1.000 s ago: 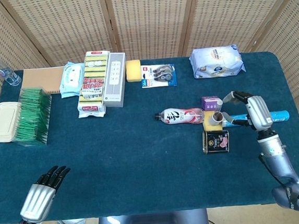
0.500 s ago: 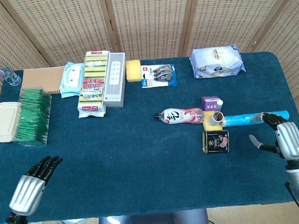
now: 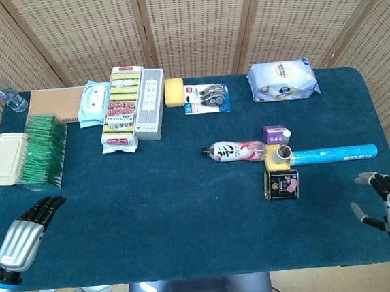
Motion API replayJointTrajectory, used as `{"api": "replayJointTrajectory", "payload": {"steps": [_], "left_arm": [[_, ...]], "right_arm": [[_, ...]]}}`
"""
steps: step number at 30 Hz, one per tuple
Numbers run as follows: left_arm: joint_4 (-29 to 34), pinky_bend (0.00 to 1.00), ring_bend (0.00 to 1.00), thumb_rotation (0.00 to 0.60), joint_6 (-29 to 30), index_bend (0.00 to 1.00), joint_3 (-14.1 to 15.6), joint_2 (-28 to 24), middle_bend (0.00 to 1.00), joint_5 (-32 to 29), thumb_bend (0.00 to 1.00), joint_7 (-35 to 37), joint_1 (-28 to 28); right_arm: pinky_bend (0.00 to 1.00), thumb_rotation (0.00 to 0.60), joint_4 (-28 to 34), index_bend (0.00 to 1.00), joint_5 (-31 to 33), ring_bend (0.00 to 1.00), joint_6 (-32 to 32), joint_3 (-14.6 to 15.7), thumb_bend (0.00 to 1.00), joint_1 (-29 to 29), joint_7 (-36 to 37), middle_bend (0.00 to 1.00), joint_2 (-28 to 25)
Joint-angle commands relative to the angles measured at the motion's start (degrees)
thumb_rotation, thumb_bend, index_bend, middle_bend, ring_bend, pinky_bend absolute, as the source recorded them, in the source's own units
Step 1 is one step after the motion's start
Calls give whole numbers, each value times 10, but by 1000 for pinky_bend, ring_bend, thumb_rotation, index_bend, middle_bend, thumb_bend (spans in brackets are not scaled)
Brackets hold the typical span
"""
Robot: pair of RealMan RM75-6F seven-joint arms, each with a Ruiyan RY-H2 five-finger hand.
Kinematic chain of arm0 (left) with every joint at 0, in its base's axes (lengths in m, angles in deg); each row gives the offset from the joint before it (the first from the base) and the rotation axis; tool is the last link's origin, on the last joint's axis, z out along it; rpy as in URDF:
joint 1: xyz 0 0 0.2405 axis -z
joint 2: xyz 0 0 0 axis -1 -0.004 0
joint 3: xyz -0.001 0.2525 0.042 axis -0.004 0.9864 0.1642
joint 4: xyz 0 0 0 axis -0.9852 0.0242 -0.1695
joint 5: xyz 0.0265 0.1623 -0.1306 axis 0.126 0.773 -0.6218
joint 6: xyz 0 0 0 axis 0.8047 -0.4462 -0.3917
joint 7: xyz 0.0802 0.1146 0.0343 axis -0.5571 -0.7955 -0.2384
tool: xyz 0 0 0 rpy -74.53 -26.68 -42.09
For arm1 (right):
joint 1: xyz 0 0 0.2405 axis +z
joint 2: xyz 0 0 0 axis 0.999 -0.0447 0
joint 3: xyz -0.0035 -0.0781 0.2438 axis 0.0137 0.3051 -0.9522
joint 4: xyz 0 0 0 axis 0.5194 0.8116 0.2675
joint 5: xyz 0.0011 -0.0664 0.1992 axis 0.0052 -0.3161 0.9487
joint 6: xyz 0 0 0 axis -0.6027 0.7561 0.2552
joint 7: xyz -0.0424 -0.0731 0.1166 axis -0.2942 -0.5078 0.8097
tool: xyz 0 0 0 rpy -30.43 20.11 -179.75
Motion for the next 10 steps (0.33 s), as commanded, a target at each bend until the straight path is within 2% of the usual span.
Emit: {"api": "replayJointTrajectory", "payload": {"steps": [1, 7, 10], "left_arm": [[16, 332, 149, 600, -8, 102, 3, -21, 178, -18, 206, 0, -6], [17, 332, 148, 600, 40, 103, 7, -21, 178, 14, 206, 8, -21], [14, 332, 148, 600, 51, 103, 16, -20, 178, 34, 206, 6, -26]], "right_arm": [[309, 600, 14, 336, -41, 284, -45, 23, 320, -34, -13, 284, -16], [279, 600, 11, 336, -72, 253, -97, 28, 319, -68, -32, 270, -31], [273, 600, 6, 336, -68, 248, -96, 30, 319, -77, -15, 270, -43]]}}
